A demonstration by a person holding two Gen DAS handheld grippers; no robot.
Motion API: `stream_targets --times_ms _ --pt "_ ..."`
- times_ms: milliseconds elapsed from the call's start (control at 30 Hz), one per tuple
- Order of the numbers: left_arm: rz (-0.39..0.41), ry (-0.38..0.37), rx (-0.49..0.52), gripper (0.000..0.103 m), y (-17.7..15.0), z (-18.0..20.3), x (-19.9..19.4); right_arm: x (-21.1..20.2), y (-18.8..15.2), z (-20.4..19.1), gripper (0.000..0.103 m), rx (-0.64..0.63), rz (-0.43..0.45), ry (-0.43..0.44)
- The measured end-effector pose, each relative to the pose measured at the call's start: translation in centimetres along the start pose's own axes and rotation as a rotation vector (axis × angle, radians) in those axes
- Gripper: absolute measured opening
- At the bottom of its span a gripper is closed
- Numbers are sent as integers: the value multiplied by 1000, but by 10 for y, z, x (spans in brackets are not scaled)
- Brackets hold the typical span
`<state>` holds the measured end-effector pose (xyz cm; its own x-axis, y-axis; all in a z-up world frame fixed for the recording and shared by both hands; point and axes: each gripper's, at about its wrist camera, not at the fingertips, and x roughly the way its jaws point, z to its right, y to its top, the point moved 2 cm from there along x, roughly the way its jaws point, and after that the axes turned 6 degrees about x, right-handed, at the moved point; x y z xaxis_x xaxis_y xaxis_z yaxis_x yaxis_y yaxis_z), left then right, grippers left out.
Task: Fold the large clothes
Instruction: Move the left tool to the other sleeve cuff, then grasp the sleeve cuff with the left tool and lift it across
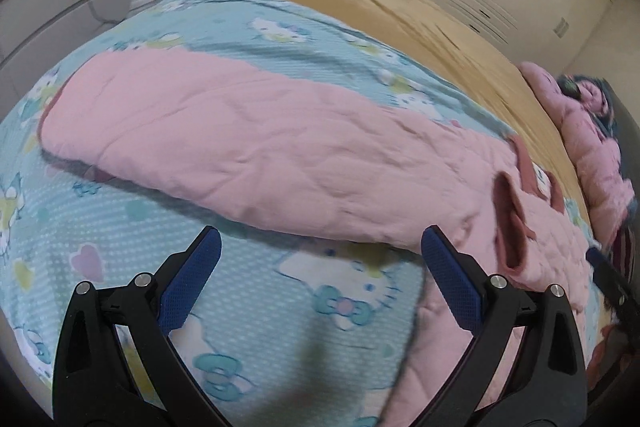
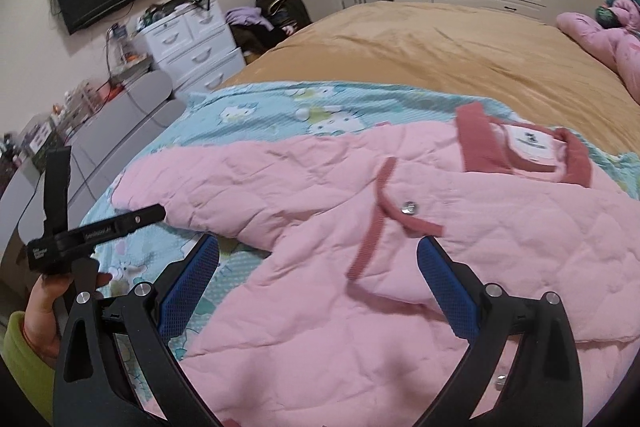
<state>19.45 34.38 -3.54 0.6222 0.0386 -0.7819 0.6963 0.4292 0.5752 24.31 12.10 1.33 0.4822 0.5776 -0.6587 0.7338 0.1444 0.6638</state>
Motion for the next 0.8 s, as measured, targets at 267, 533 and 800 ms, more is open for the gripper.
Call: stream_targets --times_ms 267,533,800 --pt "0 57 -112 94 5 -58 14 24 -2 -22 99 -25 -37 21" --pt "9 53 -252 94 12 -110 37 43 -3 -38 99 -52 -70 33" --pt "80 48 -423 89 38 -151 49 41 -6 -32 99 -52 -79 20"
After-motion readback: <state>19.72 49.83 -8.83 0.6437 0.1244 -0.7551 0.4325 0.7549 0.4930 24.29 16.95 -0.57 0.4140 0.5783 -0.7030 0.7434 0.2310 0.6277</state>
